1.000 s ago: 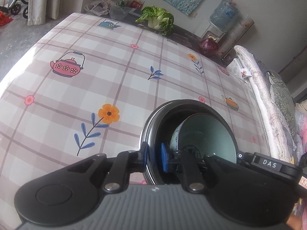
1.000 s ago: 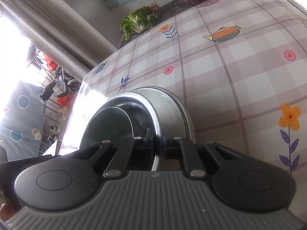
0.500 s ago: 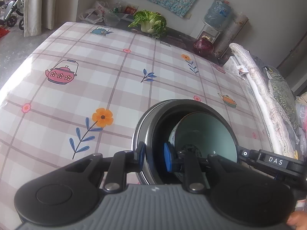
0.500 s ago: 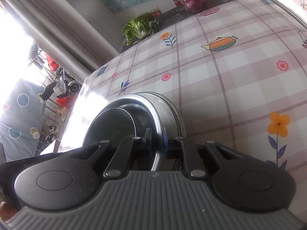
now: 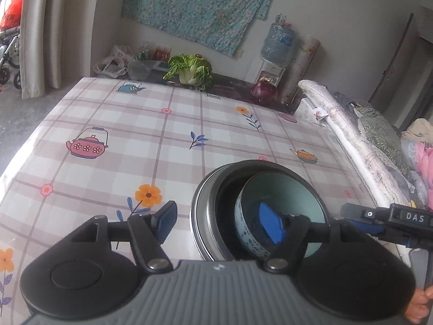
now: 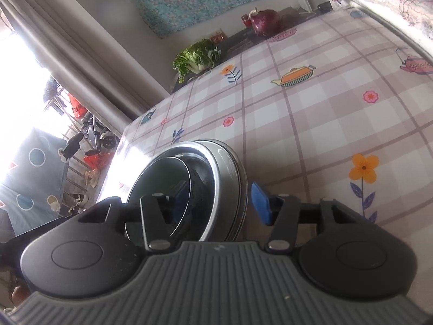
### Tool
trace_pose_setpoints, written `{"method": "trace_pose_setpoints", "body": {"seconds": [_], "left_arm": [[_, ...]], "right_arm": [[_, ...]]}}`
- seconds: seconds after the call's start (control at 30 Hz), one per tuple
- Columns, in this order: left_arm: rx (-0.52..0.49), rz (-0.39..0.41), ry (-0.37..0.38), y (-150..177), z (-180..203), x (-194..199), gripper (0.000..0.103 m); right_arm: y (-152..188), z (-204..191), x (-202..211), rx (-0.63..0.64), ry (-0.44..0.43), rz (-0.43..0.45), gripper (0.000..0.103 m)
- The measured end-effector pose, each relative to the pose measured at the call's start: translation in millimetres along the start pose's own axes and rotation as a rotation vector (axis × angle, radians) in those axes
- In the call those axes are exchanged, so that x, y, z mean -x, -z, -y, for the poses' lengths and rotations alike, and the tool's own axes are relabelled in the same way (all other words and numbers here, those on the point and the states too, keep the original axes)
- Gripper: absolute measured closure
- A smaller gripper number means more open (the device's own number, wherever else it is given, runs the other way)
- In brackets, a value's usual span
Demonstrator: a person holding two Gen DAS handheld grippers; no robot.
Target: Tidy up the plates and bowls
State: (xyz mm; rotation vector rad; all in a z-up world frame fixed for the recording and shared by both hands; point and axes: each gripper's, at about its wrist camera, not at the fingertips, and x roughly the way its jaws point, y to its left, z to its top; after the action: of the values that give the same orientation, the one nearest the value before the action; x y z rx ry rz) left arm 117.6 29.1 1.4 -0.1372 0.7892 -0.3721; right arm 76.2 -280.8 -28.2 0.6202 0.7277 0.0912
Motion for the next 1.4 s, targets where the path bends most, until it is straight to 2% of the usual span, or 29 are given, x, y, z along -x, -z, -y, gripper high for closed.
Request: {"method": "trace_pose_setpoints", "body": {"seconds": [0.1, 0.17, 0.23, 0.43, 0.53, 0.6, 0.67, 0.73, 0.83, 0.97, 1.07, 1.13, 1.3, 1.4], "left_arm": [[-0.017, 0.031, -0.006, 7.4, 0.2, 9.6, 0.029], [-0.037, 0.059, -0.006, 15.9, 2.1, 18.6, 0.024], [-0.06, 0.087, -0.005, 26.3, 4.4, 27.7, 0.019], [-0.088, 0.139, -0.007, 61.1, 13.6, 49.8, 0.013], [-0.113, 0.158, -0.048, 79.4, 23.1, 55.4, 0.008], [-0.143, 0.143, -0.119, 90.6, 31.5, 51.5, 0.008], [-0.167, 0.11, -0.185, 99.0, 38.7, 45.2, 0.008], [-0.152, 0.065, -0.218, 106.0, 41.2, 40.5, 0.008], [-0.114, 0.019, -0.215, 114.0, 45.1, 40.7, 0.008], [-0.143, 0.034, -0.231, 118.5, 57.3, 50.4, 0.0], [-0.21, 0.096, -0.286, 120.7, 70.8, 61.7, 0.0], [-0.224, 0.101, -0.339, 119.3, 77.7, 64.5, 0.0], [-0.263, 0.029, -0.396, 109.2, 82.5, 59.2, 0.0], [-0.238, -0.038, -0.395, 103.3, 78.0, 51.2, 0.0]], "right_arm": [[2.9, -3.1, 19.7, 0.035, 0.01, 0.039, 0.043], [7.4, -7.6, 32.8, 0.073, 0.022, 0.067, 0.03], [14.0, -15.4, 44.2, 0.133, 0.038, 0.09, 0.023], [41.8, -41.1, 61.5, 0.303, 0.088, 0.104, 0.013], [55.3, -47.8, 64.4, 0.338, 0.089, 0.091, 0.012], [64.5, -51.7, 65.1, 0.356, 0.099, 0.088, 0.011], [74.0, -54.0, 66.3, 0.374, 0.118, 0.089, 0.002], [82.6, -54.8, 68.0, 0.397, 0.138, 0.094, 0.001], [91.8, -54.1, 69.7, 0.414, 0.17, 0.091, 0.001], [98.7, -50.8, 72.0, 0.406, 0.203, 0.079, 0.001], [103.2, -48.2, 73.8, 0.397, 0.222, 0.066, 0.001], [104.5, -45.6, 75.1, 0.387, 0.231, 0.063, 0.001], [106.1, -38.9, 77.0, 0.332, 0.258, 0.044, 0.001], [106.4, -40.1, 77.4, 0.328, 0.255, 0.034, 0.001]]}}
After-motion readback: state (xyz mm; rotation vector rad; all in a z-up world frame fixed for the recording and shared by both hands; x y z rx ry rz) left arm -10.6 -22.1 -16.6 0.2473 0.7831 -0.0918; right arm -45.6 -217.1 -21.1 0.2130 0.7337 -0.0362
